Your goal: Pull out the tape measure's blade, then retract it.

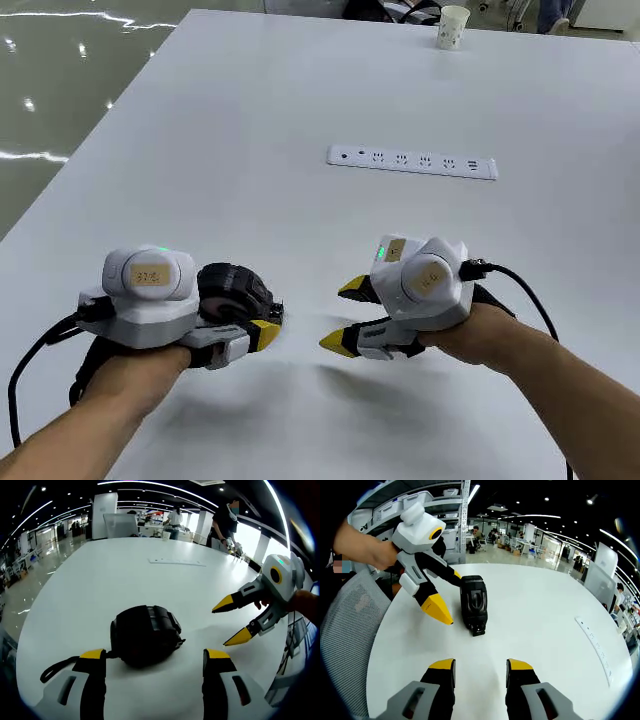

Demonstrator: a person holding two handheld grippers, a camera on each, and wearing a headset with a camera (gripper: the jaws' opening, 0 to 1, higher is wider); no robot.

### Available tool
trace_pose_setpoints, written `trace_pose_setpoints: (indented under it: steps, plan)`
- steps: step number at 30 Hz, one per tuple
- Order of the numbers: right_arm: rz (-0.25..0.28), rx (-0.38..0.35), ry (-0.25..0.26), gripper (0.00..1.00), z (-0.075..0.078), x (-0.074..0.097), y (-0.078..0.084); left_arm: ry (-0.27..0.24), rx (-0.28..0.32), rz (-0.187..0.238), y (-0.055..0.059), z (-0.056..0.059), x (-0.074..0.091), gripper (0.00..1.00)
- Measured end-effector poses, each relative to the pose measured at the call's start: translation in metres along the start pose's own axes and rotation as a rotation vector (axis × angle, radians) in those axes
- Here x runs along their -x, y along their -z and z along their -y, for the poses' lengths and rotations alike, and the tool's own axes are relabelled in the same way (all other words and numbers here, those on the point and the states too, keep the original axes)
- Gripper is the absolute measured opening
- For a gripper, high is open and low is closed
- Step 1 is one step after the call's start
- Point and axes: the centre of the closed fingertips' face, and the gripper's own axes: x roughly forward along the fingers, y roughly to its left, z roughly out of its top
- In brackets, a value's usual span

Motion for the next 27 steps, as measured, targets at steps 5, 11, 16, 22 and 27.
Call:
trace_pose_setpoints:
  steps: [5, 11, 16, 22, 27]
  plan:
    - [0.005, -0.03, 0.024, 0.39, -0.002, 0.008, 0.005, 0.016, -0.022, -0.002, 0.004, 0.002, 0.003, 0.77]
    - [0.013, -0.072, 0.052, 0.42, -0.003, 0.017, 0.012, 0.034, -0.04, 0.001, 0.008, 0.003, 0.005, 0.78]
    - [0.015, -0.101, 0.069, 0.44, -0.006, 0.023, 0.02, 0.053, -0.058, 0.01, 0.009, 0.005, 0.008, 0.78]
    - [0.022, -0.15, 0.094, 0.48, -0.01, 0.032, 0.03, 0.091, -0.086, 0.034, 0.009, 0.012, 0.011, 0.81]
    - [0.05, -0.184, 0.129, 0.52, -0.011, 0.042, 0.032, 0.096, -0.083, 0.068, 0.005, 0.011, 0.014, 0.83]
